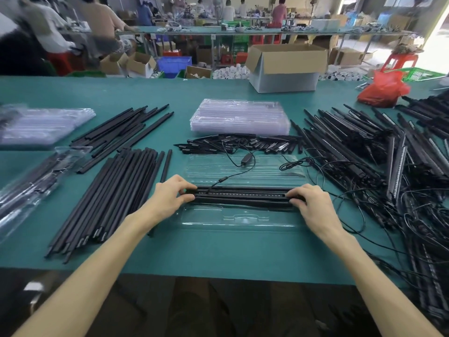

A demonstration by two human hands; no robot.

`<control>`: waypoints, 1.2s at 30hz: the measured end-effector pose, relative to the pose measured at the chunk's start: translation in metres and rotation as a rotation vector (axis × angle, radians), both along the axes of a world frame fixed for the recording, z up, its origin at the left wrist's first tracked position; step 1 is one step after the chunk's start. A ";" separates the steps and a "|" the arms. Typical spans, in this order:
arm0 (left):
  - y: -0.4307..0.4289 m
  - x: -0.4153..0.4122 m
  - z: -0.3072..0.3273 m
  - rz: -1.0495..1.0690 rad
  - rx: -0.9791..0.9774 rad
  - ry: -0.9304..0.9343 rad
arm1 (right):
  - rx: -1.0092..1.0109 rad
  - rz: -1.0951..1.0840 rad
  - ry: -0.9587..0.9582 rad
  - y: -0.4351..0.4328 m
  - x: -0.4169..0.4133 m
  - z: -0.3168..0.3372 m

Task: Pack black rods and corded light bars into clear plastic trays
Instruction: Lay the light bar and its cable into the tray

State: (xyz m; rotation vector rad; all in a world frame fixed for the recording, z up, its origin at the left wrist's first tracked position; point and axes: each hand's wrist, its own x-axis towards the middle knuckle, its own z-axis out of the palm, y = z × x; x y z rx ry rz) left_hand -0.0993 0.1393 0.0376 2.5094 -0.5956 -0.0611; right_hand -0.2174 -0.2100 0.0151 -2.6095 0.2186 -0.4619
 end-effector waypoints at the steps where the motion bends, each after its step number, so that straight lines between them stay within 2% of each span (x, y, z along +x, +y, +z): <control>1: -0.001 0.000 0.000 0.003 -0.007 -0.001 | -0.001 -0.002 -0.020 0.000 0.000 -0.001; 8: 0.004 0.002 0.000 0.037 -0.114 0.010 | 0.041 0.032 -0.084 0.000 -0.001 -0.003; 14: 0.006 0.000 0.002 -0.040 -0.053 0.037 | 0.054 0.019 -0.159 0.004 -0.003 -0.002; 17: 0.002 0.000 -0.001 -0.059 -0.005 -0.038 | 0.068 -0.004 -0.211 0.009 0.000 0.005; 20: -0.001 0.001 -0.005 -0.069 -0.113 -0.116 | 0.098 -0.010 -0.255 0.012 0.003 0.015; 23: -0.003 0.003 -0.003 -0.048 -0.320 -0.116 | 0.194 -0.013 -0.323 0.010 0.004 0.024; 26: -0.005 0.007 0.003 -0.019 -0.449 -0.097 | 0.278 0.005 -0.318 0.008 0.005 0.029; 28: -0.006 0.010 0.004 -0.022 -0.462 -0.053 | 0.334 0.014 -0.289 0.006 0.007 0.029; 33: -0.007 0.011 -0.006 -0.023 -0.406 0.074 | 0.330 0.005 -0.173 0.002 0.006 0.020; 36: -0.008 0.011 -0.006 0.027 -0.568 0.120 | 0.327 0.012 -0.134 0.003 0.002 0.015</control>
